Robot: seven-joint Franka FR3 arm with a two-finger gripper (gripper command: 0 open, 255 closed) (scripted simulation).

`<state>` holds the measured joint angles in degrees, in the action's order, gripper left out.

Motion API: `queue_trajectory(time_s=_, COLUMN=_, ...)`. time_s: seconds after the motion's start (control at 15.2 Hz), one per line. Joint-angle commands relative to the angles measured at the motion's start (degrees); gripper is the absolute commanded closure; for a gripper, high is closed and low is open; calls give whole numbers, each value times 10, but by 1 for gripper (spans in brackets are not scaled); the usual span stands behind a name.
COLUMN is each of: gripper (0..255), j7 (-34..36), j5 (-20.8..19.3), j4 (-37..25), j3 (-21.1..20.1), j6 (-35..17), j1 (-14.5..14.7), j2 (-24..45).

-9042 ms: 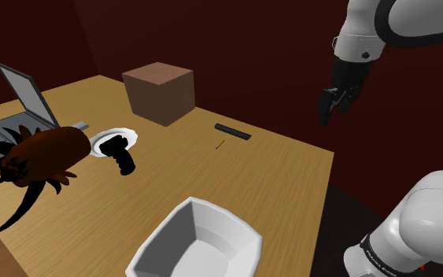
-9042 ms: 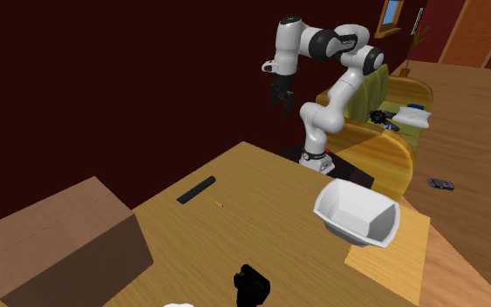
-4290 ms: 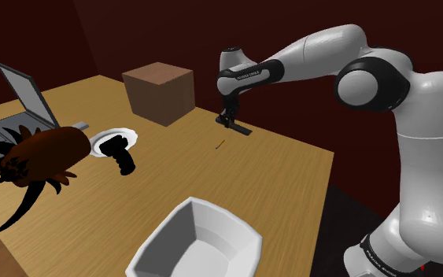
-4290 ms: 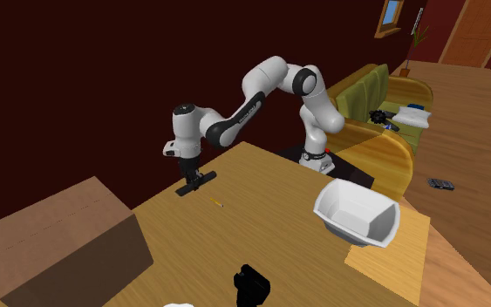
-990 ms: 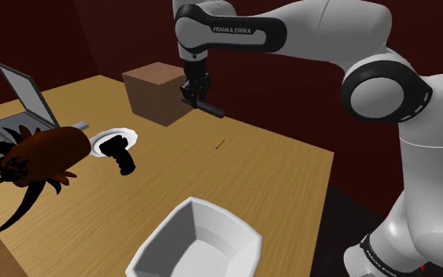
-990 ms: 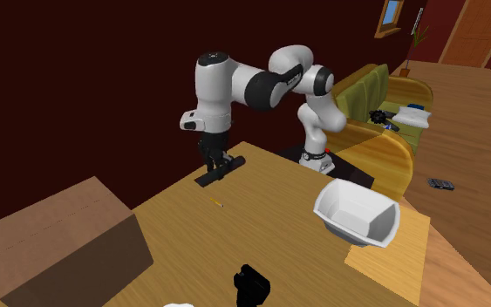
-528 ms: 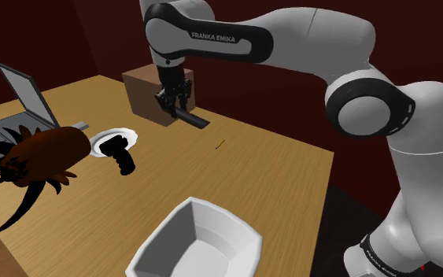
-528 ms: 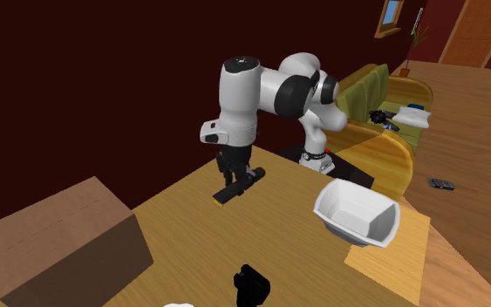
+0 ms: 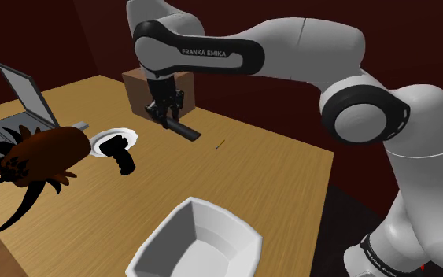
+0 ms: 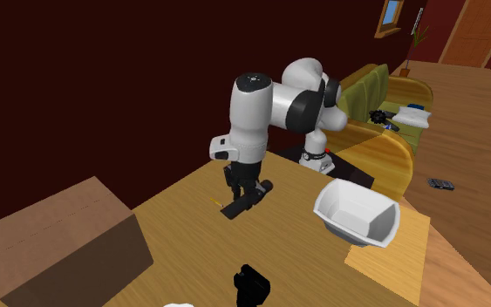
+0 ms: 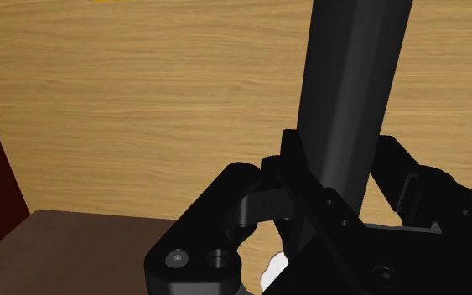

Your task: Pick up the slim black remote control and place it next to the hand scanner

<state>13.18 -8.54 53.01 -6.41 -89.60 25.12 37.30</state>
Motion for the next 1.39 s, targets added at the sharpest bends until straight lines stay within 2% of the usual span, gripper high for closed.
queue_trajectory(time_s=0.0, gripper=255, j7=2, j5=0, j4=31, j3=-1, j6=-22, j1=-2, j2=-10)
queue_trajectory(time_s=0.59, gripper=255, j7=10, j5=0, j4=125, j3=-1, j6=-101, j1=-8, j2=-25)
queue_trajectory(time_s=1.32, gripper=255, j7=18, j5=-3, j4=200, j3=0, j6=-181, j1=-11, j2=-19)
